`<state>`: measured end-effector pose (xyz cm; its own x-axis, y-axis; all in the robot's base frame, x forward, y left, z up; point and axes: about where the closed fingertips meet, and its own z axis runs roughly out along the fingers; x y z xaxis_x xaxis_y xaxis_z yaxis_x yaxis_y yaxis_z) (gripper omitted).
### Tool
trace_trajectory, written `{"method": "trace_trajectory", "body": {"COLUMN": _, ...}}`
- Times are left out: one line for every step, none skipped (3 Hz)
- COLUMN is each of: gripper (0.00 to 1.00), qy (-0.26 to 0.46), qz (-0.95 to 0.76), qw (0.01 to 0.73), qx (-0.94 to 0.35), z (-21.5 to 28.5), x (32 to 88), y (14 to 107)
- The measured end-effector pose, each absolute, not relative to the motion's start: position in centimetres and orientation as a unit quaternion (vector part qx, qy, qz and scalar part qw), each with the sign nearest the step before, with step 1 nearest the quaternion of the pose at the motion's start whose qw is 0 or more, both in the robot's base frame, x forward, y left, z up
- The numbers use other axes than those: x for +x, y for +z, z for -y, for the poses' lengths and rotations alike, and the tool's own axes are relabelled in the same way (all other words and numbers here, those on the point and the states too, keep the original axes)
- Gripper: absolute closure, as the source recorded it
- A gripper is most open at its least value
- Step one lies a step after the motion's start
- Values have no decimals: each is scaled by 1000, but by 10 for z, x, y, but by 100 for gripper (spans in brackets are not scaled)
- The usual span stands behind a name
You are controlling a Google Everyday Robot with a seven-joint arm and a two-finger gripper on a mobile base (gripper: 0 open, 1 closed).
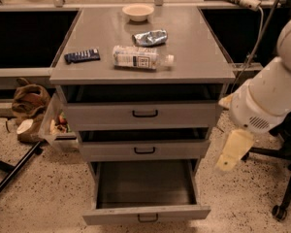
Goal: Close bottom drawer
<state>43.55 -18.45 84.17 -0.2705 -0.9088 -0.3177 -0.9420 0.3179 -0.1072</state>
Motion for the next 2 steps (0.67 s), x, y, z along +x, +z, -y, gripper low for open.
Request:
{"method": "trace_trajectory", "body": {"gripper": 0, "qy": 127, "qz": -801, "qw": 132, "qx": -570, "z": 178, "x": 412, "y": 773}}
{"method": "trace_trajectory", "body": {"gripper": 0, "qy": 127, "qz": -801, "qw": 132, "qx": -570, "z": 178, "x": 412, "y": 773}}
